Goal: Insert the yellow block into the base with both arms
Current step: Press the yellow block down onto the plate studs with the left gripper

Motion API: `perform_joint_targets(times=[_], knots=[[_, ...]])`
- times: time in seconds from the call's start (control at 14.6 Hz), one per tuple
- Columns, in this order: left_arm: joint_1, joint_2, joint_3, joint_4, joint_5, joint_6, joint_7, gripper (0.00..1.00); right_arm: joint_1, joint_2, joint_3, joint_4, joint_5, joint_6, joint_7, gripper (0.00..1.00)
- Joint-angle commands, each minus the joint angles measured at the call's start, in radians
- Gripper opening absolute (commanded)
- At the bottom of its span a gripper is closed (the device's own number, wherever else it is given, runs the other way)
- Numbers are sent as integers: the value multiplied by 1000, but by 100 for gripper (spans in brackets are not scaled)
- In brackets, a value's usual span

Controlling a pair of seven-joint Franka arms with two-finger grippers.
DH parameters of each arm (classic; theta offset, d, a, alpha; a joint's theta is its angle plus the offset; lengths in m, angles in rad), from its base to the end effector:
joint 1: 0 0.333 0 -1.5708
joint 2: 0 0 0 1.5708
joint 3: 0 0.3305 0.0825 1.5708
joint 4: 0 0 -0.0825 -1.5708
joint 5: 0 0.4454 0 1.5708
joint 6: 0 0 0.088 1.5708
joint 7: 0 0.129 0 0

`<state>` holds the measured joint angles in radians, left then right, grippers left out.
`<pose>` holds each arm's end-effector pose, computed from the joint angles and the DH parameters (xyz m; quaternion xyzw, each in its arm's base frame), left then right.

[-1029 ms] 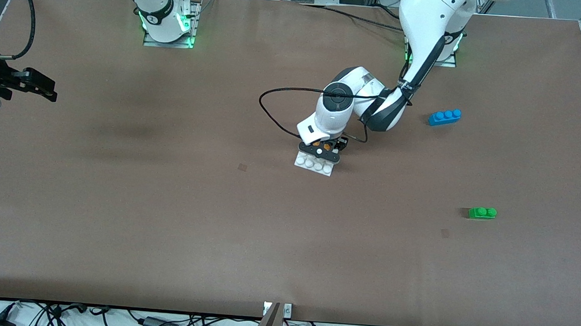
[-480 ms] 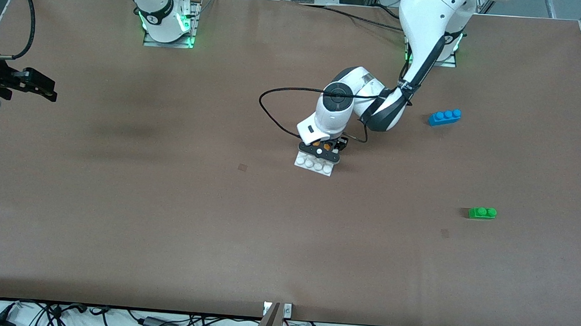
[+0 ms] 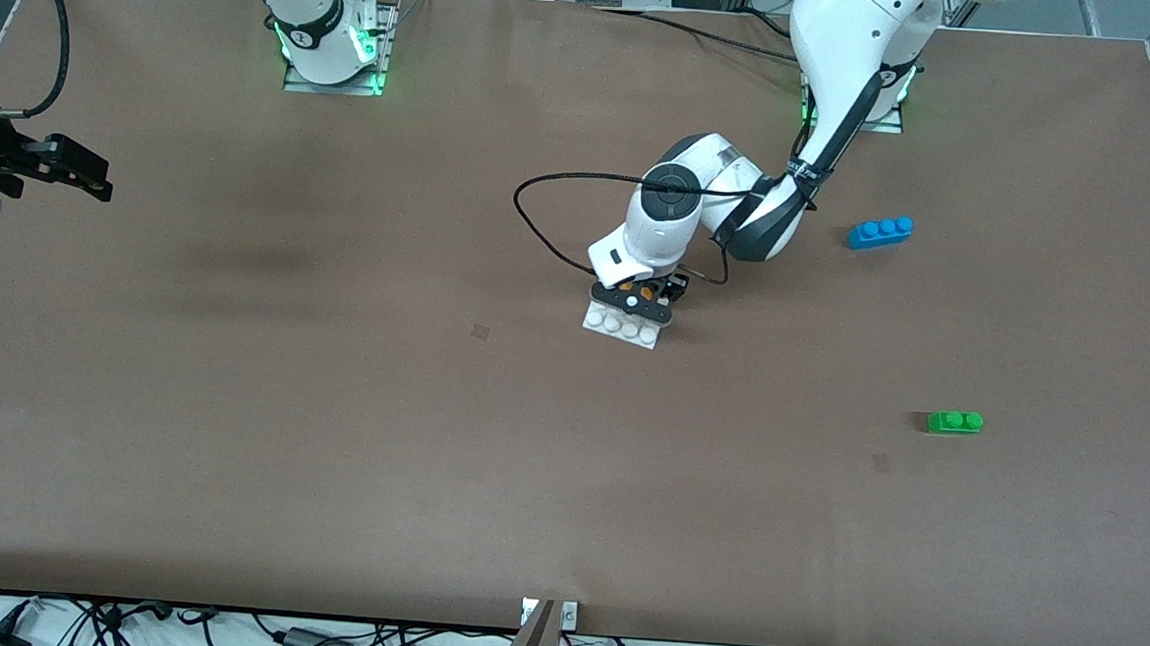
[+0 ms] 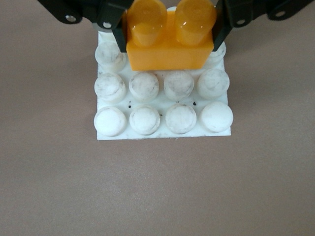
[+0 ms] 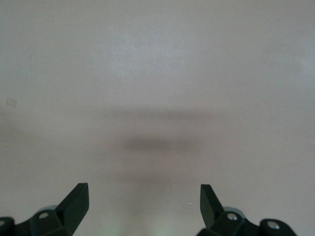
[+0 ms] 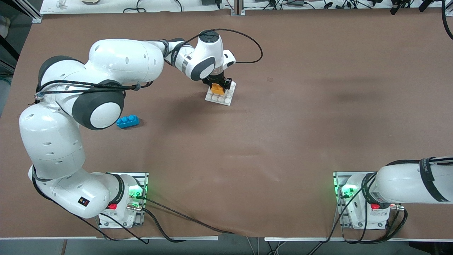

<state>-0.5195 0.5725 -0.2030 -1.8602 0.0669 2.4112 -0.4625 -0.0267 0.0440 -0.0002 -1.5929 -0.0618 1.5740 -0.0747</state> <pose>0.5188 -0.4520 0.1583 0.9897 -0.1390 -0.0216 0.0247 0.6261 -0.0248 0.5784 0.9987 0.0249 -0.0330 0.0292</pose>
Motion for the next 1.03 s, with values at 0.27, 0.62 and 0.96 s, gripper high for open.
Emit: perform_joint_targets(times=[0.27,0.62,0.96], knots=[[9,23,5,-13,28,59,19,41,-7,5,6,19,-3,-16,13,100],[36,13,-1,-25,40,48,39,41,-7,5,6,19,-3,-16,13,100],[27,6,20,-11,41,23,56,39,-7,5,6,19,-3,-16,13,100]])
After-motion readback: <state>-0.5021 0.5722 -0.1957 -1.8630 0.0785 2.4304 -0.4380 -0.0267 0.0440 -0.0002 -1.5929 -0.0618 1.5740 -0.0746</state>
